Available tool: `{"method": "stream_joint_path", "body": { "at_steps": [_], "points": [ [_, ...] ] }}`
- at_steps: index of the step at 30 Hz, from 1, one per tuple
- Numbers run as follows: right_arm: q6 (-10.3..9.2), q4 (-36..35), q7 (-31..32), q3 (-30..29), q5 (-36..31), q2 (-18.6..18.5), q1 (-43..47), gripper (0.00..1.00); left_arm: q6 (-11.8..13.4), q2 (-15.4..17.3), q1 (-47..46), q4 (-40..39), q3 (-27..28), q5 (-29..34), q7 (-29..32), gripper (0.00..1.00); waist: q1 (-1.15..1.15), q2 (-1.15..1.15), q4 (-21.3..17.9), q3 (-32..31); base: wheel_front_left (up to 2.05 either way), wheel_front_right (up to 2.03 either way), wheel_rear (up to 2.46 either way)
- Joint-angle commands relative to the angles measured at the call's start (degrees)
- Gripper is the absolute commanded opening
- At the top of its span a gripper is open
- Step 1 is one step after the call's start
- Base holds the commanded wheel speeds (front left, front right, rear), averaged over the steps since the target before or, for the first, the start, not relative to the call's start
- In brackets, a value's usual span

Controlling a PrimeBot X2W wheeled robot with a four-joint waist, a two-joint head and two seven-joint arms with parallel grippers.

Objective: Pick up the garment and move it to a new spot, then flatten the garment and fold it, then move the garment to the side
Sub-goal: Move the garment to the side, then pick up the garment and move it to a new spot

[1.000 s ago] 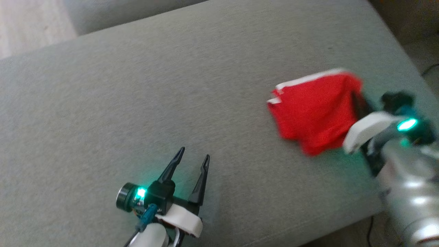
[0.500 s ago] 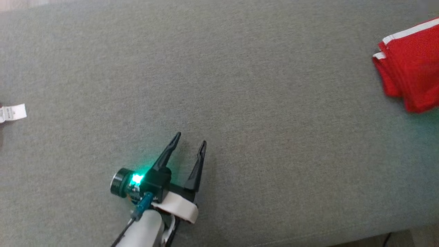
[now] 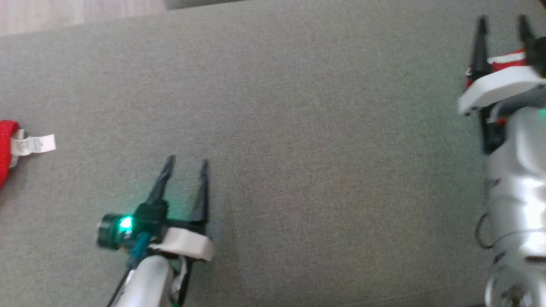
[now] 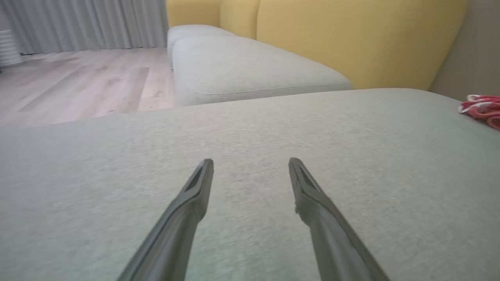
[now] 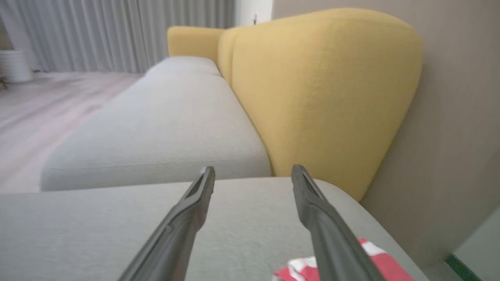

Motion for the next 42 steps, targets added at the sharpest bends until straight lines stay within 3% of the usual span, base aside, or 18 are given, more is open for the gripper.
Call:
{"method": "stream_joint_path", "body": {
  "at_steps": [1,9,19,27,37,42],
  "points": [
    [-0.05,-4.1,-0.6,2.9,2.0,1.2,1.2,1.0,0.8,1.0,0.7,-1.9,3.3,0.0,-0.5,1.0,0.0,0.0,0.6,-1.1,0.0,0.0,0.0],
    [-0.05,-15.1,-0.6,13.7,12.4,4.3,14.7,1.0,1.5,2.0,3.7,-1.9,10.0,0.0,-0.5,1.0,0.0,0.0,3.0,-4.5,0.0,0.0,0.0],
    [-0.05,-16.0,-0.6,21.2,20.0,4.5,27.2,1.0,1.5,1.1,7.1,-0.8,14.7,0.5,-0.5,1.0,0.0,0.0,5.1,-8.4,0.0,0.0,0.0],
    [-0.05,-16.2,-0.6,23.0,22.6,4.5,33.5,1.0,1.1,0.1,11.5,-0.6,16.3,0.6,-0.5,1.0,0.0,0.0,6.8,-12.1,0.0,0.0,0.0],
    [-0.05,-16.3,-0.6,23.3,23.3,4.5,34.5,1.0,0.4,-0.2,11.8,-0.5,16.1,1.1,-0.5,1.0,0.0,0.0,7.9,-11.4,0.0,0.0,0.0],
    [-0.05,-16.7,-0.6,23.7,23.3,4.5,34.6,1.0,0.6,-0.3,11.2,-0.4,15.4,0.7,-0.5,1.0,0.0,0.0,11.0,-10.5,0.0,0.0,0.0]
  ]
}}
